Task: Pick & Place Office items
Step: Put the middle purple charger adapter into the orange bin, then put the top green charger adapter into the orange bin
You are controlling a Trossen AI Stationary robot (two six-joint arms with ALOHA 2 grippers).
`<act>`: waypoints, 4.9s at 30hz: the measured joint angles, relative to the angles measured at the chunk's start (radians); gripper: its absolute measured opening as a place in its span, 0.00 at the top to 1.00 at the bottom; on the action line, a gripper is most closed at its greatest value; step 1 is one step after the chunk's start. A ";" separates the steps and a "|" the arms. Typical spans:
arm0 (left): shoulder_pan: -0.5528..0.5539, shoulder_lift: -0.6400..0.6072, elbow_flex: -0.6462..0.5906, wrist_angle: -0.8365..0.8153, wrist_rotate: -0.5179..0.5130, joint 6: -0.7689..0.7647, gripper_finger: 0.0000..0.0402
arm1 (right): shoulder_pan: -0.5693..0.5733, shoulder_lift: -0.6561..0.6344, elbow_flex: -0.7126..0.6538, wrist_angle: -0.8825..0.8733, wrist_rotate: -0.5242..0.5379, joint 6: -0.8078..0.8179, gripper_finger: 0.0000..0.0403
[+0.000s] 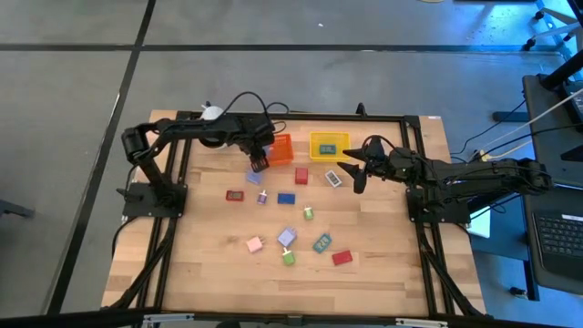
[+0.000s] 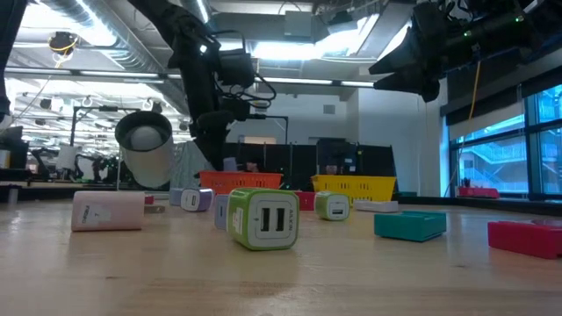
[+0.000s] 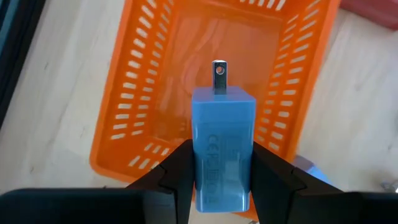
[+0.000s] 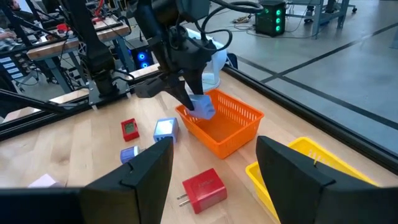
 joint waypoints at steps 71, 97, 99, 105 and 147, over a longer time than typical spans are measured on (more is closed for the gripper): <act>-0.119 -0.056 0.307 0.235 -0.026 0.027 0.46 | -0.028 0.000 0.034 -0.003 0.056 -0.044 0.42; -0.242 -0.664 -0.384 0.619 -0.140 -0.203 0.53 | -0.068 0.013 0.267 -0.651 -0.057 0.150 0.42; -0.251 -0.677 -0.431 0.684 -0.140 -0.223 0.54 | -0.067 0.027 0.292 -0.704 -0.077 0.171 0.42; -0.282 -0.681 -0.522 0.893 -0.139 -0.204 0.54 | -0.066 0.064 0.306 -0.715 -0.120 0.195 0.42; -0.315 -0.679 -0.525 0.896 -0.226 -0.168 0.54 | 0.182 0.522 0.305 -0.450 -0.269 0.385 0.42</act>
